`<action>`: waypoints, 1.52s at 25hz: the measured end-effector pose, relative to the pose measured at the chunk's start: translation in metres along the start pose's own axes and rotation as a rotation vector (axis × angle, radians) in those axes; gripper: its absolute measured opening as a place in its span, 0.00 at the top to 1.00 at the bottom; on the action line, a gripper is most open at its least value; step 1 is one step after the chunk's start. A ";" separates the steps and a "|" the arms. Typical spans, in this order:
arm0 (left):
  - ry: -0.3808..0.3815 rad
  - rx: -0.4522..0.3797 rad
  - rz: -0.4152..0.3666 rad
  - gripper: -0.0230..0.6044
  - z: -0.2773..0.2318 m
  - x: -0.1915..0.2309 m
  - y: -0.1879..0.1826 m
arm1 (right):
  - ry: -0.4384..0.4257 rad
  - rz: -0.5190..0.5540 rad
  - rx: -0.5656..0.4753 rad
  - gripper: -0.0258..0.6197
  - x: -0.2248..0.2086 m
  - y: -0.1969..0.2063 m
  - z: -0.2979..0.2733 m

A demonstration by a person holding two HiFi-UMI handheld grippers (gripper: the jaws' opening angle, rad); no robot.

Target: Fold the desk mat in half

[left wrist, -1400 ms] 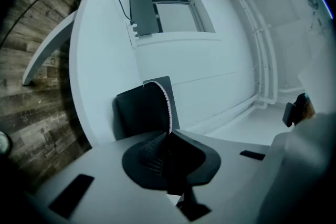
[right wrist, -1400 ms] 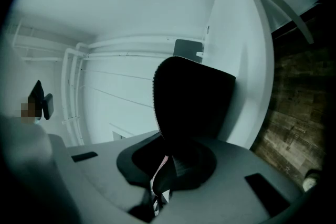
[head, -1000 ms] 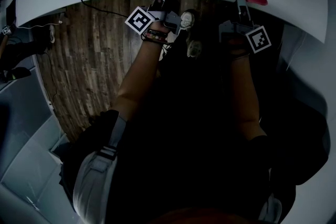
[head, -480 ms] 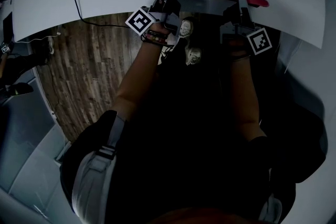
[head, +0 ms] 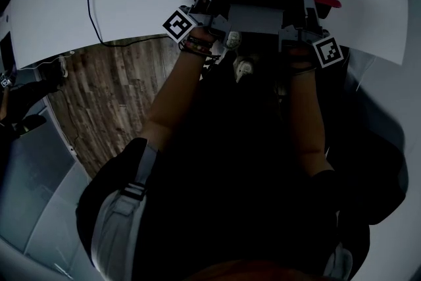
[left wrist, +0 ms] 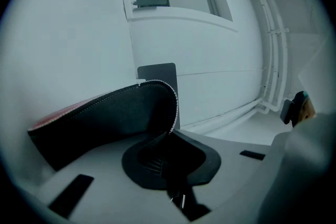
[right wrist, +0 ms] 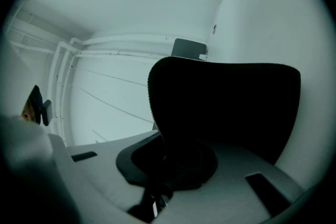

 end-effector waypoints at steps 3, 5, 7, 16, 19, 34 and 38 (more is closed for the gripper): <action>-0.004 0.024 0.016 0.92 -0.001 0.002 0.003 | 0.020 0.000 -0.020 0.89 -0.003 0.000 0.006; 0.001 0.037 0.025 0.92 -0.004 0.000 0.005 | 0.025 0.003 -0.032 0.89 -0.003 -0.002 0.007; 0.003 0.045 0.025 0.92 -0.007 0.000 0.004 | 0.022 0.010 -0.041 0.89 -0.003 -0.002 0.006; -0.010 0.042 0.034 0.92 -0.007 -0.004 0.000 | 0.030 0.054 -0.020 0.89 0.005 -0.005 0.006; -0.015 0.039 0.032 0.92 -0.009 -0.009 -0.003 | 0.031 0.036 -0.020 0.89 0.012 -0.007 0.003; -0.089 -0.013 0.007 0.92 -0.004 -0.015 -0.003 | 0.109 -0.038 0.036 0.85 0.012 -0.005 0.001; -0.115 -0.010 -0.002 0.91 -0.004 -0.013 -0.002 | 0.128 -0.047 0.037 0.83 0.012 -0.004 0.002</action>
Point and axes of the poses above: the fingertips, and each gripper's own axes: z backward along the fingers, x to its left, y out of its underside, the point moved 4 cm from there along z, backward along the fingers, and after that the axes turned 9 degrees about z, right-handed, at the moved point
